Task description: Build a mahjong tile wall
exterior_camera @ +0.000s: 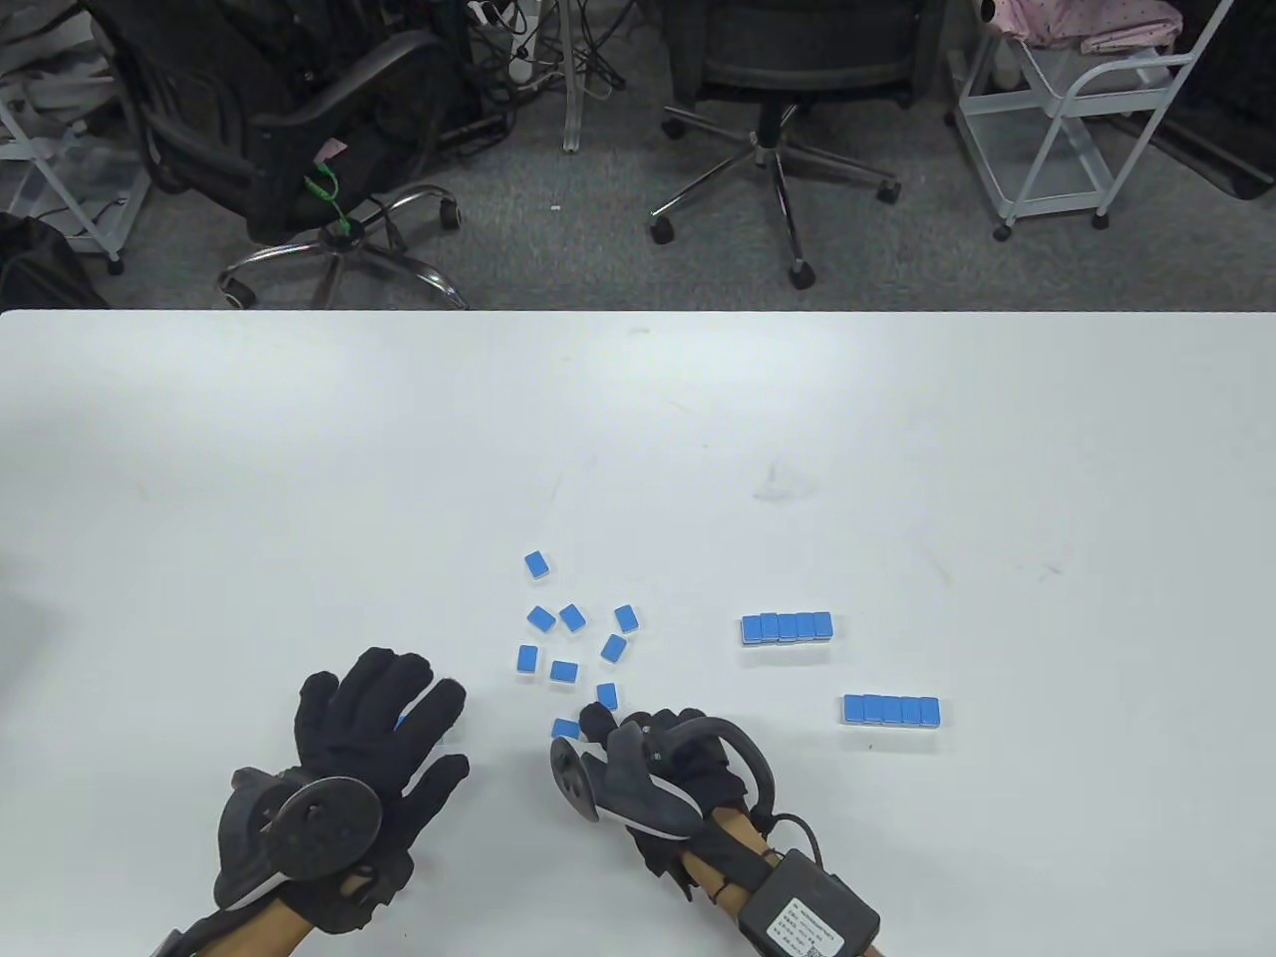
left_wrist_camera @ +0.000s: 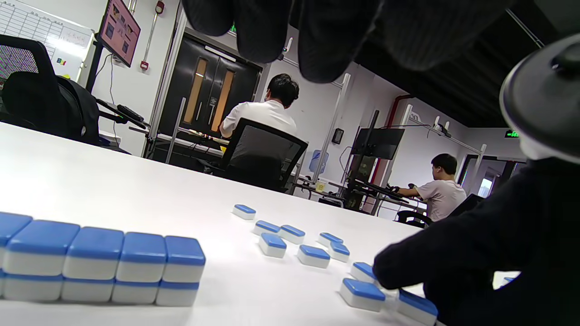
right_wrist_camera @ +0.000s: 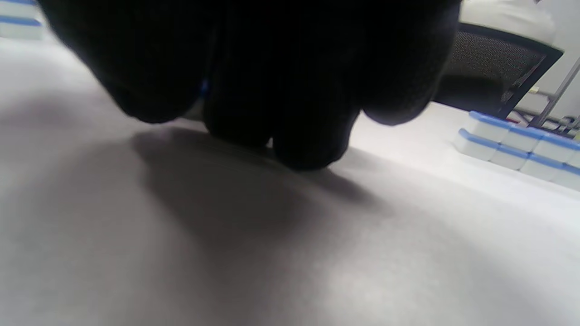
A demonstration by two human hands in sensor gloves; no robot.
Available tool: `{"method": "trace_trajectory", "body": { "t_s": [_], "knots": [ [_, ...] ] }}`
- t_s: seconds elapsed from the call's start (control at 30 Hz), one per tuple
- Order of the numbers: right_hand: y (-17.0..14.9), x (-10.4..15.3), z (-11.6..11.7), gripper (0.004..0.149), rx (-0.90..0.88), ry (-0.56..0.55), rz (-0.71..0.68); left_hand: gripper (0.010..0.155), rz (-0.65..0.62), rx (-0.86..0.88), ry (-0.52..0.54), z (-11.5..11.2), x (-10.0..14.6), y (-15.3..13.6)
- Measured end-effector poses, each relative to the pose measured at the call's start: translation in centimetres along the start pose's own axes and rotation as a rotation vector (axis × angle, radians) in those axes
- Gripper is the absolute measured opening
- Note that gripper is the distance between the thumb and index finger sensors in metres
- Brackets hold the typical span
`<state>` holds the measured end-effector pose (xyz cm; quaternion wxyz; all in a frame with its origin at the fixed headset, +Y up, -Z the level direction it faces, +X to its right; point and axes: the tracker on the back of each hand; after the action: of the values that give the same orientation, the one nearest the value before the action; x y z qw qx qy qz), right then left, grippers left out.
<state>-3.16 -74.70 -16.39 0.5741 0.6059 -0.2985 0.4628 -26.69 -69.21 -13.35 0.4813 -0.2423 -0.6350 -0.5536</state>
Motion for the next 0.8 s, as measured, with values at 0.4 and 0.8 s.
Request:
{"method": "trace_trajectory", "body": {
  "t_s": [0.4,0.8],
  "knots": [
    [-0.6,0.6,0.3,0.058,-0.141,0.016,-0.128,0.063,-0.004,0.05,-0.034,-0.5,-0.7,-0.4],
    [3.0,0.6,-0.1,0.058,-0.18,-0.015,-0.207,0.063,0.003,0.043,-0.027,-0.3,-0.6,-0.5]
  ]
}}
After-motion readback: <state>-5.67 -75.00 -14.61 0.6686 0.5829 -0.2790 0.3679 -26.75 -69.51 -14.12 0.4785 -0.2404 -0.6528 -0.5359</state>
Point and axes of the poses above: the tracker on the back of each hand, its own y axis roughly to the thumb side, its own x axis roughly from the fingertips to the wrist, z = x × y, and after that the axes turned 6 degrees about -z, right-handed
